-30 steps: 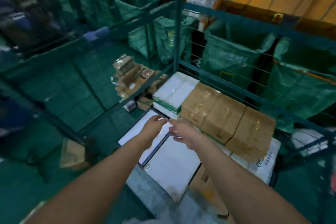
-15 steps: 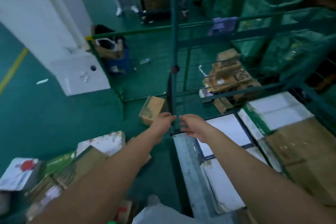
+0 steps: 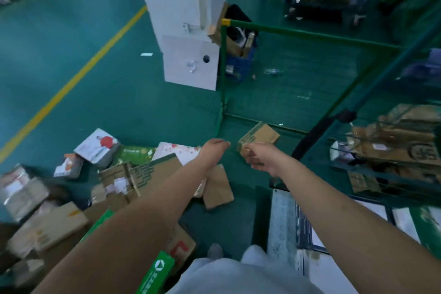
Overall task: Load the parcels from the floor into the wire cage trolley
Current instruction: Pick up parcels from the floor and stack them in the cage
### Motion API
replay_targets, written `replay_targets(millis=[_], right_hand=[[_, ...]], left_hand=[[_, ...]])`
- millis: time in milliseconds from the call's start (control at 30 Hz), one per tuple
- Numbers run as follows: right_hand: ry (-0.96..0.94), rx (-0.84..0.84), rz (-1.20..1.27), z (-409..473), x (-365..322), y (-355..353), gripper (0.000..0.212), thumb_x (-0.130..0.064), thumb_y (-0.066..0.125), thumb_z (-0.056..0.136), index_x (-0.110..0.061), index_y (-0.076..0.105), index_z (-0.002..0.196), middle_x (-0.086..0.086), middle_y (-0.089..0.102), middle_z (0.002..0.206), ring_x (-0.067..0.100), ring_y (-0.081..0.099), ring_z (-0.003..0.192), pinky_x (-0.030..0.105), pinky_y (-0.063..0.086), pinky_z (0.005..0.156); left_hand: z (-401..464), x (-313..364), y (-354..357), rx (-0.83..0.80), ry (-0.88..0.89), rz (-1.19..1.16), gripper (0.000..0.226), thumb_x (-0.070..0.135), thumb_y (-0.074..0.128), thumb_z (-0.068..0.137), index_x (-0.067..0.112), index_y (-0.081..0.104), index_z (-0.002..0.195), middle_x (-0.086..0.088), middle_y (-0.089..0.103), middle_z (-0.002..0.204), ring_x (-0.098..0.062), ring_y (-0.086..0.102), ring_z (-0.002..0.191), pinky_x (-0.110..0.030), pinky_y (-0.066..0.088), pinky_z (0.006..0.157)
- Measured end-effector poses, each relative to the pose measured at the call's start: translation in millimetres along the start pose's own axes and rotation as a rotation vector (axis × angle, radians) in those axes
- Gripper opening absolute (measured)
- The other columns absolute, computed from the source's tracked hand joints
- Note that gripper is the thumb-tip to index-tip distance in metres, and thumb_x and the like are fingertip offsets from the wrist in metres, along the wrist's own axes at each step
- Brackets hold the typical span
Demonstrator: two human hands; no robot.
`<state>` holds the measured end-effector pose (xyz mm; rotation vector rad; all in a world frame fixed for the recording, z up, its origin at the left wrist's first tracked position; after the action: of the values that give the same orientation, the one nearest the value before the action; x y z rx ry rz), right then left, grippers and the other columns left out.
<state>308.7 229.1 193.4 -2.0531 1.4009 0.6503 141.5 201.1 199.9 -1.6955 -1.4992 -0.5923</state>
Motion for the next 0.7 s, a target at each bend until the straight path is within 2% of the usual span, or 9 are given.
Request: replay_targets(millis=[100,200,333,433,533,600,667,700], right_hand=[[0.002,-0.025,-0.045,27.1,-19.5,7.0,0.028,-0.037,0.058,0.102,-0.020,0.060,0.123,0.002,0.065,0.104,0.018,0.062,0.088,0.031,0.050,0.071],[0.026,-0.066,-0.072,61.3,-40.3,8.9,0.021,-0.035,0.057,0.103,-0.020,0.058,0.118,0.002,0.064,0.107,0.020,0.061,0.094,0.033,0.051,0.080],[0.055,-0.100,-0.144,115.9,-65.8,3.1,0.021,-0.035,0.056,0.104,-0.020,0.056,0.119,0.003,0.065,0.116,0.020,0.062,0.098,0.036,0.052,0.086],[0.084,-0.124,-0.213,173.1,-84.8,-3.8,0.020,-0.034,0.055,0.104,-0.019,0.055,0.118,0.005,0.064,0.116,0.021,0.061,0.097,0.037,0.052,0.091],[0.116,-0.143,-0.319,239.2,-102.2,-11.4,0.020,-0.034,0.055,0.103,-0.018,0.057,0.114,0.003,0.062,0.107,0.019,0.057,0.086,0.032,0.050,0.073],[0.138,-0.158,-0.380,281.4,-110.8,-18.3,0.015,-0.032,0.054,0.103,-0.018,0.057,0.106,0.004,0.058,0.096,0.018,0.051,0.075,0.030,0.041,0.060],[0.172,-0.184,-0.438,321.7,-113.8,-23.8,0.014,-0.030,0.053,0.103,-0.016,0.055,0.102,0.005,0.052,0.087,0.017,0.043,0.066,0.028,0.032,0.056],[0.187,-0.186,-0.457,337.7,-114.0,-26.6,0.016,-0.029,0.053,0.103,-0.014,0.057,0.107,0.005,0.050,0.085,0.017,0.041,0.064,0.028,0.031,0.057]], left_hand=[[23.4,-5.2,-14.8,0.046,-0.028,-0.054,0.016,0.027,0.062,0.100,0.020,0.064,0.114,-0.007,0.061,0.114,-0.025,0.057,0.107,-0.034,0.045,0.094],[51.5,-2.7,-23.7,0.073,-0.072,-0.116,0.020,0.023,0.060,0.102,0.015,0.064,0.121,-0.003,0.059,0.114,-0.021,0.055,0.105,-0.031,0.041,0.091],[101.7,7.2,-26.6,0.096,-0.152,-0.127,0.037,0.025,0.058,0.102,0.012,0.060,0.137,-0.002,0.058,0.132,-0.025,0.055,0.124,-0.037,0.044,0.102],[149.6,20.0,-22.6,0.128,-0.213,-0.206,0.045,0.030,0.062,0.100,0.014,0.056,0.142,-0.004,0.058,0.139,-0.025,0.054,0.128,-0.039,0.043,0.107],[199.4,38.4,-15.7,0.171,-0.244,-0.235,0.042,0.027,0.061,0.101,0.011,0.057,0.141,-0.006,0.059,0.139,-0.025,0.055,0.128,-0.041,0.043,0.113],[234.7,48.1,-10.9,0.177,-0.270,-0.236,0.041,0.024,0.061,0.102,0.009,0.059,0.139,-0.007,0.057,0.140,-0.027,0.055,0.127,-0.039,0.044,0.111],[268.4,48.0,-6.5,0.177,-0.318,-0.218,0.041,0.030,0.064,0.097,0.011,0.063,0.134,-0.012,0.058,0.139,-0.030,0.057,0.125,-0.041,0.045,0.110],[283.5,44.8,-4.8,0.176,-0.342,-0.206,0.044,0.035,0.066,0.093,0.014,0.064,0.131,-0.014,0.061,0.134,-0.030,0.058,0.123,-0.041,0.046,0.107]])
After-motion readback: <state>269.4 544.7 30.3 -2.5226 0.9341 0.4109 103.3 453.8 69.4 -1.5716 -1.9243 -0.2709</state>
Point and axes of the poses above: each hand's wrist, its own z-axis towards the middle knuckle, its own y-axis out of the palm, x = y × z, the point moved 2 cm from there along z, towards the middle knuckle
